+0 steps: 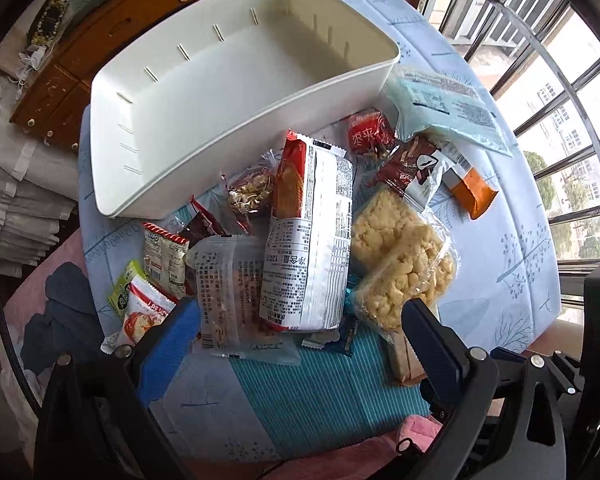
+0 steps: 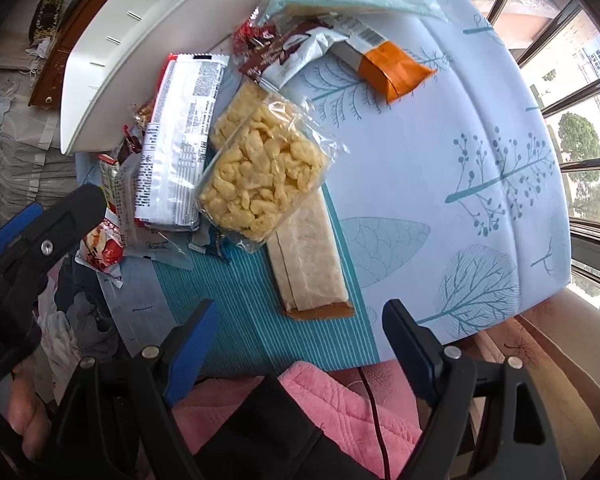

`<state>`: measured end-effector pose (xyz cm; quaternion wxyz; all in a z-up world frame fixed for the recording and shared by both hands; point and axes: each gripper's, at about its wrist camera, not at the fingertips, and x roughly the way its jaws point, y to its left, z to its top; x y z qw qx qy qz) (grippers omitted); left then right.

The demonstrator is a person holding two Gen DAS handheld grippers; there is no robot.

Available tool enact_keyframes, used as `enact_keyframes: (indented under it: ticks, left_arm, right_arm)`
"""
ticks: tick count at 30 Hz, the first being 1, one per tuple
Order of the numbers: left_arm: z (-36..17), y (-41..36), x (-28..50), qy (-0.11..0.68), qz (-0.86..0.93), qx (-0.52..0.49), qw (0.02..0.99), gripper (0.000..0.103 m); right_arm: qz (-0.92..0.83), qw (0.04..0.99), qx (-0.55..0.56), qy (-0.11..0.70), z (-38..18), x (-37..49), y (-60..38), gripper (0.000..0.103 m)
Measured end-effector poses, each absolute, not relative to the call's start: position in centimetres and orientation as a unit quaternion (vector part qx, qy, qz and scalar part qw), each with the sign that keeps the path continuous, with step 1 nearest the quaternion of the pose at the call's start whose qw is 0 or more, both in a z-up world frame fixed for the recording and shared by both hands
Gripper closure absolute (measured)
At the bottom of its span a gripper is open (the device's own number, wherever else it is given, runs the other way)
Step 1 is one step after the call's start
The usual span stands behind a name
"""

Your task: Organize snacks

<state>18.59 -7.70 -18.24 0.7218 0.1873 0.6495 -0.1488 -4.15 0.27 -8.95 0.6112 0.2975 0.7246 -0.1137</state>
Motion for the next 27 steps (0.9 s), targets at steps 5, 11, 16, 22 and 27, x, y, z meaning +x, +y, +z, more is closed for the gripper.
enact_keyframes:
  ticks: [5,11,16,22,27]
  left_arm:
    - [-21.8,-8.8,20.4,0.666,-0.138,0.216,0.700,0.003]
    - [-25.0,-9.5,22.2,0.698,-0.123,0.233,0.666,0.003]
    - [-26.6,-10.0,23.2,0.705,-0.115,0.242,0.657,0.003]
    - [-28.7,-9.7,24.1,0.719,-0.108,0.242,0.643,0.009]
    - [-29.1,-9.1,24.7,0.722,-0.116,0.225,0.644,0.009]
  right_arm:
    - [-0.120,0.591,0.290,0.743,-11.5,-3.6,0.9,0.025]
    - [-0.128,0.580,0.270,0.758,-13.4,-3.1,1.8,0.030]
    - [-0.135,0.578,0.253,0.764,-14.5,-2.5,2.5,0.038]
    - [-0.134,0.583,0.245,0.763,-15.6,-1.8,3.5,0.049]
    - [-0.130,0.593,0.244,0.756,-16.0,-1.1,4.6,0.049]
